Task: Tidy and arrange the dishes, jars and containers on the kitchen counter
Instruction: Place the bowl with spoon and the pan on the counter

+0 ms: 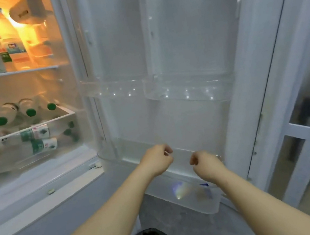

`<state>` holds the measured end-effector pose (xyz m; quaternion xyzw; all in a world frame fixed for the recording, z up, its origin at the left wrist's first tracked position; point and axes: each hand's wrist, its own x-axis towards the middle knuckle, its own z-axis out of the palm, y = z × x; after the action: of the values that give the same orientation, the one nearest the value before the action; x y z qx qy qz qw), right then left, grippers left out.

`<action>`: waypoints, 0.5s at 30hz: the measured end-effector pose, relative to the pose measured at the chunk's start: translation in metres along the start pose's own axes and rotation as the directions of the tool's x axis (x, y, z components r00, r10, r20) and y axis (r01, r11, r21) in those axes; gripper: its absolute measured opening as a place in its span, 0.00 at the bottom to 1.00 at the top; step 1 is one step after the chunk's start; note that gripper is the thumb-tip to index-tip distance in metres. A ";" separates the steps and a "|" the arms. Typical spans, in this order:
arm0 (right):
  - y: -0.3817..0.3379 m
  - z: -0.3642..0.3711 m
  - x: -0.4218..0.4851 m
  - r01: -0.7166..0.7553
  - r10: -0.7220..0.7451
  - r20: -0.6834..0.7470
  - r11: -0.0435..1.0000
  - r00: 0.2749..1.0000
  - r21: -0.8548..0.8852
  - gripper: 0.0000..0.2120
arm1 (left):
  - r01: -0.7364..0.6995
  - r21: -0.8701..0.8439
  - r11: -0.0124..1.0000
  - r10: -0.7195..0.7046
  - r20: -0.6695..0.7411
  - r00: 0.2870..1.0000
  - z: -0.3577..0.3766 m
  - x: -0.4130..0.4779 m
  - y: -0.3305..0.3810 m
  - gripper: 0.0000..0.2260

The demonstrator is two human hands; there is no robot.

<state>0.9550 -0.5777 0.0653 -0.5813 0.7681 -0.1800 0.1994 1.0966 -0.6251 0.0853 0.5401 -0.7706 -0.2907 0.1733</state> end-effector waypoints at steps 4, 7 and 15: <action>0.004 0.009 0.013 -0.004 0.057 0.172 0.956 0.983 -0.292 0.17 | -0.024 0.327 0.945 -0.071 0.277 0.958 0.017 0.024 0.001 0.18; 0.008 0.009 0.021 -0.018 0.107 0.211 0.924 0.972 -0.383 0.18 | -0.098 0.406 0.908 -0.086 0.410 0.908 0.023 0.036 0.009 0.22; 0.015 0.014 0.041 -0.054 0.217 0.330 0.897 0.919 -0.440 0.07 | -0.159 0.598 0.785 -0.276 0.568 0.775 0.047 0.065 0.014 0.14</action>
<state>0.9400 -0.6142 0.0416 -0.5780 0.7761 0.1179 0.2227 1.0355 -0.6701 0.0546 0.4624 -0.8159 -0.1916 -0.2894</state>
